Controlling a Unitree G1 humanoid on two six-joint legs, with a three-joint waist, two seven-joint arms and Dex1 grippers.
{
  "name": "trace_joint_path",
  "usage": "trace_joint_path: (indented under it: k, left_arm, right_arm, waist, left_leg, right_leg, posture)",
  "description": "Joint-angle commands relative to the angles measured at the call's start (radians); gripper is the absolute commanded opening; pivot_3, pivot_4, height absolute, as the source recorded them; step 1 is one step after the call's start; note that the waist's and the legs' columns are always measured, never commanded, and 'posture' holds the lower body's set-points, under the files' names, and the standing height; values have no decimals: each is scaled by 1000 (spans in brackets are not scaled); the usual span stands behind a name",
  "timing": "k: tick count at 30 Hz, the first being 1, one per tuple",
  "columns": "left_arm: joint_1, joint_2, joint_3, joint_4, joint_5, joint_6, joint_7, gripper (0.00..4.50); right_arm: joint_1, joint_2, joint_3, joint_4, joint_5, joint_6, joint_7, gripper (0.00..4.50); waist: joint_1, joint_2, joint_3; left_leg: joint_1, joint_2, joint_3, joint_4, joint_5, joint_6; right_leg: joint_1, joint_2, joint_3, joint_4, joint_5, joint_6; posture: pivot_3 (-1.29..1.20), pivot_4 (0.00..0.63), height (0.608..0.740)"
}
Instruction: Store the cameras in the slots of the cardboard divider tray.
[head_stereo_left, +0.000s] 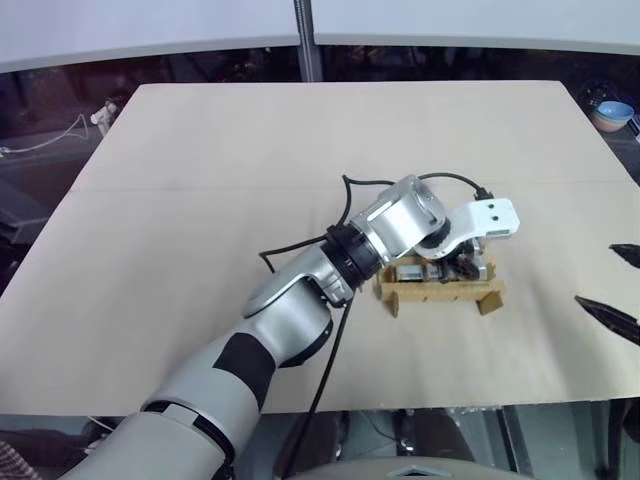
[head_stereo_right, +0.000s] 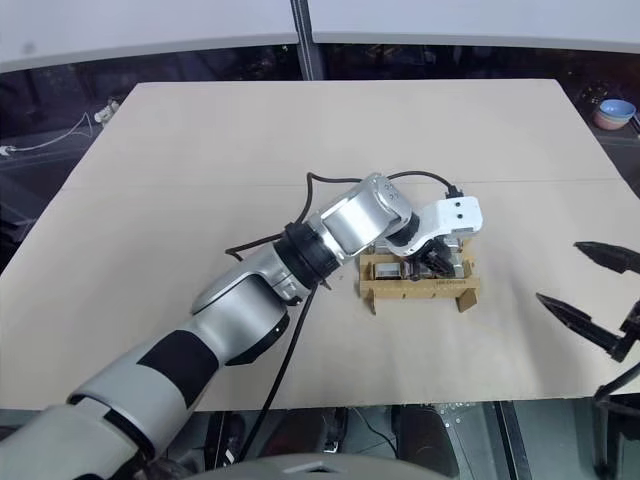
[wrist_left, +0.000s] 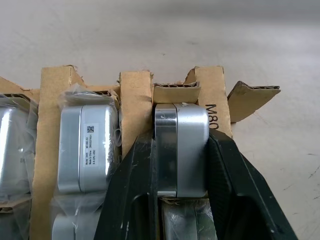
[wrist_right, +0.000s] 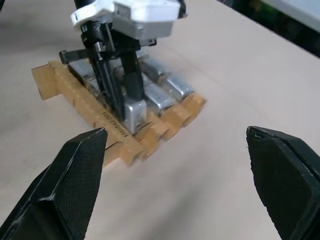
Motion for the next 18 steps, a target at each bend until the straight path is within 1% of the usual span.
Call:
trace_joint_path:
  k: [1, 8, 15, 17, 18]
  left_arm:
    - [-12, -9, 21, 4, 21, -3, 6, 744]
    - [-24, -21, 40, 30, 30, -7, 17, 744]
    - [-24, -31, 52, 44, 41, -14, 31, 744]
    - [-26, -38, 67, 40, 39, -7, 42, 1753]
    - [-30, -39, 74, 28, 36, 1, 45, 2004]
  right_arm:
    - [-22, -50, -34, 63, 9, -36, 75, 4424]
    - [-50, -88, -41, 125, 4, -56, 133, 4424]
    - [-79, -96, -26, 122, -5, -48, 114, 4424]
    - [-80, -91, -26, 120, -5, -47, 109, 4500]
    - [-79, -88, -28, 120, -5, -48, 108, 4500]
  waist:
    - [0, 0, 0]
    - [0, 0, 0]
    - [1, 0, 0]
    - [2, -1, 0]
    - [1, -1, 0]
  left_leg:
    - [0, 0, 0, 0, 0, 0]
    - [0, 0, 0, 0, 0, 0]
    - [0, 0, 0, 1, 0, 0]
    - [0, 0, 0, 1, 0, 0]
    - [0, 0, 0, 1, 0, 0]
  right_leg:
    - [0, 0, 0, 0, 0, 0]
    - [0, 0, 0, 0, 0, 0]
    - [0, -1, 0, 0, 0, 1]
    - [1, -1, 0, 0, 0, 1]
    - [1, -1, 0, 0, 0, 1]
  posture:
    - [0, 150, 740]
    - [0, 150, 740]
    - [0, 150, 740]
    - [0, 150, 740]
    - [0, 150, 740]
